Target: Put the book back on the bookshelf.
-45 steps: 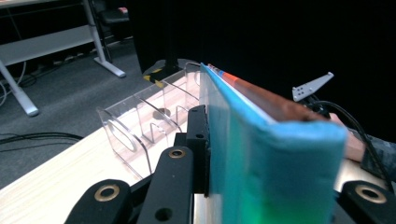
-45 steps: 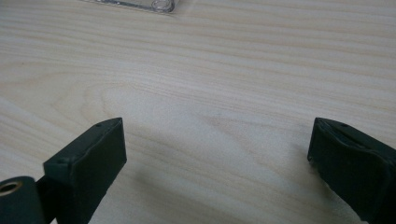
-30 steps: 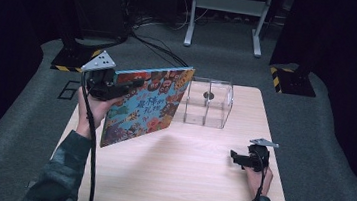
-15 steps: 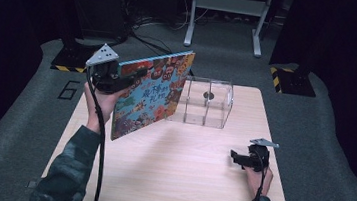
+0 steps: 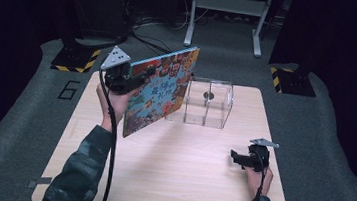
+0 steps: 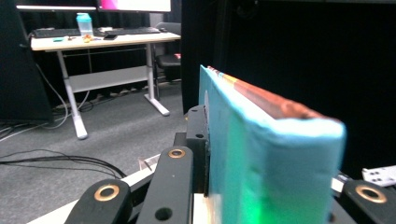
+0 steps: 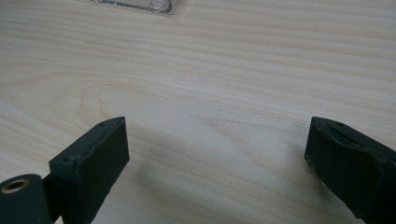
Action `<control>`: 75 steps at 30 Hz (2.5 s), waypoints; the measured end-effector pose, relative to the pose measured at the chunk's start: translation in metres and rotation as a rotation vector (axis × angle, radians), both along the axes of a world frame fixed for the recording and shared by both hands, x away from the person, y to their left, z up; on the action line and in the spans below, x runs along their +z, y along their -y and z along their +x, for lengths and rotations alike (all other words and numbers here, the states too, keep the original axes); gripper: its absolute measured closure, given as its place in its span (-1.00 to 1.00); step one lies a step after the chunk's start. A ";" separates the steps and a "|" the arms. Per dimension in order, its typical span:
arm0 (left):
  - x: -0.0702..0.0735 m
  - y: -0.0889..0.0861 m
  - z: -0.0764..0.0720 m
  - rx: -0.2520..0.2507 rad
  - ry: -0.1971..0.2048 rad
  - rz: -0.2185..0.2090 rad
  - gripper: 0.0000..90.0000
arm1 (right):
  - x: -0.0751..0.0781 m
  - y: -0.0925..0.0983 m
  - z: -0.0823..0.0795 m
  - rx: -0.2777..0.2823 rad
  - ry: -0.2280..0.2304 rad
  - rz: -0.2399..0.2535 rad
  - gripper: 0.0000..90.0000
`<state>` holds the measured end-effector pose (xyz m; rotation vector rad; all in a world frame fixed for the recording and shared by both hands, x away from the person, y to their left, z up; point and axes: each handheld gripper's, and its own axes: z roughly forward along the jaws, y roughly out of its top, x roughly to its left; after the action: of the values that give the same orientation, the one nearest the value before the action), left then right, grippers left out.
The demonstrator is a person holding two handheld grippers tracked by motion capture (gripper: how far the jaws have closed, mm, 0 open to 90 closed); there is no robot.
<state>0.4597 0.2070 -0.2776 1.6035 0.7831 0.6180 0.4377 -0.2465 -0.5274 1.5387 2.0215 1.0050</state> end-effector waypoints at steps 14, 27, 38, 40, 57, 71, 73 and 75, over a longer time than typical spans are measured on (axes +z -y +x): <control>-0.026 0.021 0.013 0.090 0.031 -0.054 0.79 | 0.000 0.000 0.000 0.001 0.001 -0.005 -0.87; -0.043 0.026 0.021 0.147 0.055 -0.112 0.79 | 0.000 -0.001 0.000 0.000 0.001 -0.007 -0.85; -0.064 0.029 0.025 0.160 0.055 -0.146 0.79 | 0.000 -0.001 0.000 0.007 0.007 -0.018 -0.84; -0.066 0.029 0.026 0.159 0.059 -0.154 0.79 | 0.000 -0.001 0.000 0.008 0.008 -0.018 -0.84; -0.089 0.032 0.031 0.191 0.085 -0.177 0.79 | 0.000 -0.002 0.000 0.001 0.018 -0.021 -0.82; -0.103 0.035 0.028 0.225 0.114 -0.218 0.78 | 0.000 -0.003 -0.001 -0.009 0.008 -0.020 -0.80; -0.105 0.036 0.028 0.234 0.118 -0.221 0.78 | 0.000 -0.003 -0.001 -0.008 0.008 -0.020 -0.80; -0.108 0.037 0.027 0.242 0.122 -0.233 0.78 | 0.000 -0.003 -0.001 -0.008 0.008 -0.020 -0.80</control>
<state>0.4872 0.1705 -0.3853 1.2576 0.9295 0.7613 0.4369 -0.2433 -0.5275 1.5291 2.0119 0.9829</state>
